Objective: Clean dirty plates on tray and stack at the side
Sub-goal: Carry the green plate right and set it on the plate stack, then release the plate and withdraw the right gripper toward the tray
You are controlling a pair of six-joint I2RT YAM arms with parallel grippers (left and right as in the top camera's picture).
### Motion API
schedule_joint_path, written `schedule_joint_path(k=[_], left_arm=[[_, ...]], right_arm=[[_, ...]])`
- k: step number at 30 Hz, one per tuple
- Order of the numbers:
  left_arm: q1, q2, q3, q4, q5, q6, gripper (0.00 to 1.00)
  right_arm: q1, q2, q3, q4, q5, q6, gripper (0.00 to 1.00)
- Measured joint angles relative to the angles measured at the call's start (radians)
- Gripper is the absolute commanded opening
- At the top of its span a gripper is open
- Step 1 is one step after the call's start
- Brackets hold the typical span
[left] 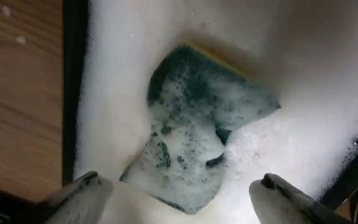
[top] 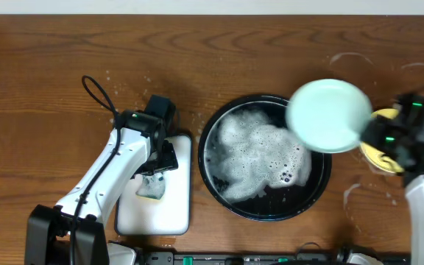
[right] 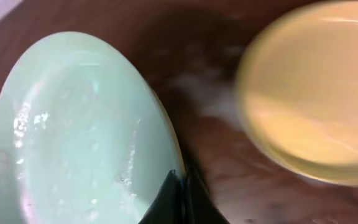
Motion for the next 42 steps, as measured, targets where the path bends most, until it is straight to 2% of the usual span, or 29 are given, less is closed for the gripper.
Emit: schedule_joint_path(k=[4,7,13,14,15,16,17,20,25,29,32,33,34,38,42], left_arm=[[0.000,0.000,0.000,0.000,0.000,0.000,0.82],[0.000,0.000,0.000,0.000,0.000,0.000,0.82],[0.000,0.000,0.000,0.000,0.000,0.000,0.82],[0.000,0.000,0.000,0.000,0.000,0.000,0.82],[0.000,0.000,0.000,0.000,0.000,0.000,0.82],[0.000,0.000,0.000,0.000,0.000,0.000,0.82],[0.000,0.000,0.000,0.000,0.000,0.000,0.82],[0.000,0.000,0.000,0.000,0.000,0.000,0.82],[0.000,0.000,0.000,0.000,0.000,0.000,0.82],[0.000,0.000,0.000,0.000,0.000,0.000,0.82],[0.000,0.000,0.000,-0.001,0.000,0.000,0.82],[0.000,0.000,0.000,0.000,0.000,0.000,0.82],[0.000,0.000,0.000,0.000,0.000,0.000,0.82],[0.000,0.000,0.000,0.000,0.000,0.000,0.82],[0.000,0.000,0.000,0.001,0.000,0.000,0.82]], right_arm=[[-0.208,0.059,0.000,0.016,-0.007,0.076,0.01],[-0.308,0.103,0.000,0.032,-0.003,0.121,0.01],[-0.411,0.198,0.000,0.073,0.076,0.186,0.01],[-0.417,0.214,0.000,0.073,0.092,0.189,0.08],[-0.422,0.231,0.000,0.072,0.105,0.189,0.20],[-0.424,0.243,0.000,0.069,0.113,0.192,0.46],[-0.425,0.255,0.000,0.067,0.120,0.188,0.50],[-0.425,0.259,0.000,0.082,0.117,0.177,0.52],[-0.414,0.217,0.000,0.129,-0.048,0.129,0.51],[-0.324,0.074,0.000,0.108,-0.206,0.092,0.52],[-0.190,-0.069,0.000,0.075,-0.286,0.027,0.56],[-0.148,-0.108,0.000,0.067,-0.301,0.006,0.74],[-0.072,-0.177,0.000,0.053,-0.332,-0.027,0.99],[0.119,-0.340,0.001,0.014,-0.365,-0.083,0.99],[0.222,-0.431,0.001,-0.020,-0.381,-0.097,0.99]])
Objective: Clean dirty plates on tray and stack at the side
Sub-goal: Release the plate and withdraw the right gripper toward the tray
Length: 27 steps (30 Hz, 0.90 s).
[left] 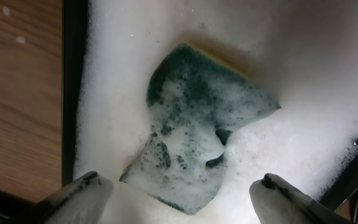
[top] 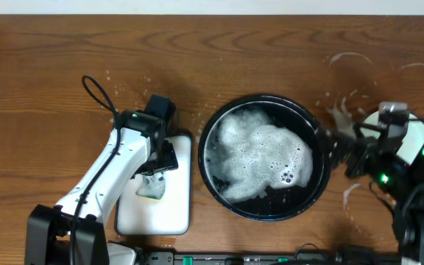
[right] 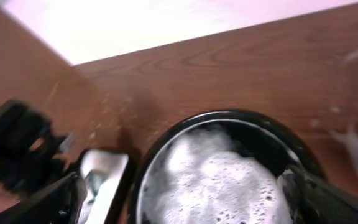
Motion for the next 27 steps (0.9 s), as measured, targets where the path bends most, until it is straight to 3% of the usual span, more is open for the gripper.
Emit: schedule_joint_path(k=[7,13,19,22,27], left_arm=[[0.000,0.000,0.000,0.000,0.000,0.000,0.82],[0.000,0.000,0.000,0.000,0.000,0.000,0.82],[0.000,0.000,0.000,0.000,0.000,0.000,0.82],[0.000,0.000,0.000,0.000,0.000,0.000,0.82],[0.000,0.000,-0.001,0.000,0.000,0.000,0.82]], right_arm=[[0.032,-0.039,0.002,-0.131,-0.002,-0.008,0.99],[0.058,-0.039,0.002,-0.132,0.097,-0.014,0.99],[0.134,-0.066,-0.032,0.096,0.170,-0.166,0.99],[0.165,-0.143,-0.155,0.271,0.217,-0.243,0.99],[0.208,-0.310,-0.405,0.415,0.279,-0.289,0.99]])
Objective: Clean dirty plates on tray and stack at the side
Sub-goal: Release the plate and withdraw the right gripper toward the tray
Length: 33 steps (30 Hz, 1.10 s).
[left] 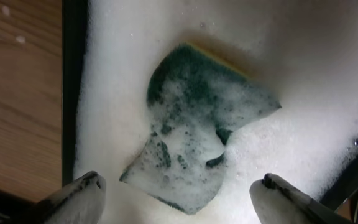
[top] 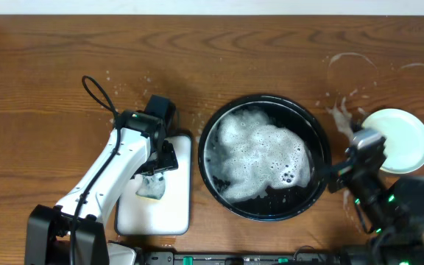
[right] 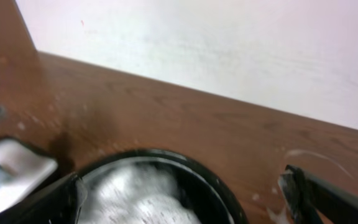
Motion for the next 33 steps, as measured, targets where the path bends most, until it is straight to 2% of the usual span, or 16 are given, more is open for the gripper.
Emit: schedule_joint_path(k=[4,11,18,33], left_arm=[[0.000,0.000,0.000,0.000,0.000,0.000,0.82],[0.000,0.000,-0.001,0.001,0.000,0.000,0.82],[0.000,0.000,-0.001,0.000,0.000,0.000,0.82],[0.000,0.000,-0.001,0.000,0.000,0.000,0.82]], right_arm=[[0.006,-0.177,-0.177,0.023,0.046,0.006,0.99],[0.006,-0.409,-0.340,0.053,0.162,0.019,0.99],[0.006,-0.425,-0.500,0.277,0.199,0.023,0.99],[0.006,-0.425,-0.532,0.248,0.229,0.023,0.99]])
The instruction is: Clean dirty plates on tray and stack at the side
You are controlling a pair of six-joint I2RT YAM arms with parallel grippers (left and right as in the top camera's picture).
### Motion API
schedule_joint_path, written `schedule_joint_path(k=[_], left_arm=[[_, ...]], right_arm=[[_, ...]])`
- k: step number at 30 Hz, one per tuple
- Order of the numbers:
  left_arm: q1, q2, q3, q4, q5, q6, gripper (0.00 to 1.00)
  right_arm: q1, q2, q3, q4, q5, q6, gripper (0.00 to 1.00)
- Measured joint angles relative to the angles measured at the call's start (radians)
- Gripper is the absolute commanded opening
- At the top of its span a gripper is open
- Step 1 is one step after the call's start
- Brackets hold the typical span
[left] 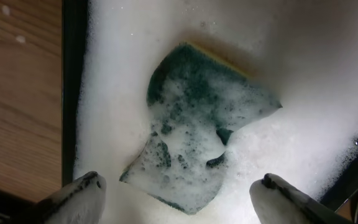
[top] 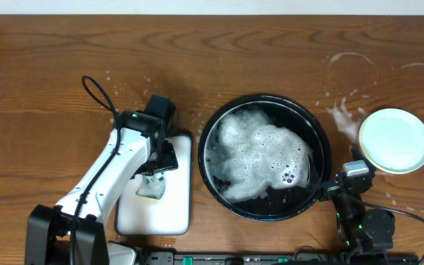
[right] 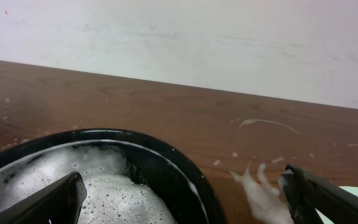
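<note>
A pale green plate [top: 394, 140] lies flat on the table at the right, free of both grippers; its edge peeks into the right wrist view. A black round basin [top: 206, 132] full of foam stands at the centre. My right gripper [top: 342, 185] is low at the table's front edge, between basin and plate, open and empty [right: 182, 186]. On the left, a foamy green sponge [left: 201, 124] rests in a white tray [top: 179, 213]. Just above it my left gripper [left: 180, 186] hangs open, its foam-coated fingertips [left: 82, 190] clear of the sponge.
Soap smears [top: 342, 114] and dried water rings mark the wood behind the plate. The basin's black rim [right: 185, 171] stands directly in front of the right gripper. A black cable [top: 98, 96] loops behind the left arm.
My right arm has drawn back toward the table's front edge, leaving the green plate fully uncovered. The left gripper and the sponge have not moved.
My right gripper first held the green plate over the basin's right rim, beside a yellow plate. Then the green plate lay at the right where the yellow one had been, with the gripper open. The arm has since stood nearer the front at each moment.
</note>
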Motion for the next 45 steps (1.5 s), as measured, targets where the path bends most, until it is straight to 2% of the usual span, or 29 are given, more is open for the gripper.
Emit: schedule_joint_path(k=[15,18,22,25,29,37,40,45], left_arm=[[-0.008,-0.043,-0.008,0.008,-0.008,0.002,0.82],[-0.020,-0.181,-0.045,0.103,-0.026,0.005,0.82],[-0.015,-0.476,-0.157,0.442,-0.037,0.038,0.82],[0.015,-0.687,-0.270,0.598,-0.041,0.065,0.82],[0.114,-0.976,-0.485,0.694,-0.052,0.080,0.82],[0.226,-1.419,-0.764,0.814,-0.052,0.084,0.82],[0.236,-1.501,-0.840,0.885,-0.053,0.084,0.82],[0.237,-1.507,-0.936,0.975,-0.052,0.084,0.82]], right_arm=[[0.000,0.000,0.000,0.000,0.000,0.000,0.99],[0.000,0.000,0.000,0.000,0.000,0.000,0.99],[0.000,0.000,0.000,0.000,0.003,0.000,0.99],[0.000,0.000,0.000,0.000,0.004,0.000,0.99],[0.000,0.000,0.000,0.000,0.004,0.000,0.99],[0.000,0.000,0.000,0.001,0.005,0.000,0.99],[0.000,-0.001,0.000,0.000,0.007,0.000,0.99],[0.000,-0.001,0.000,0.000,0.007,0.000,0.99]])
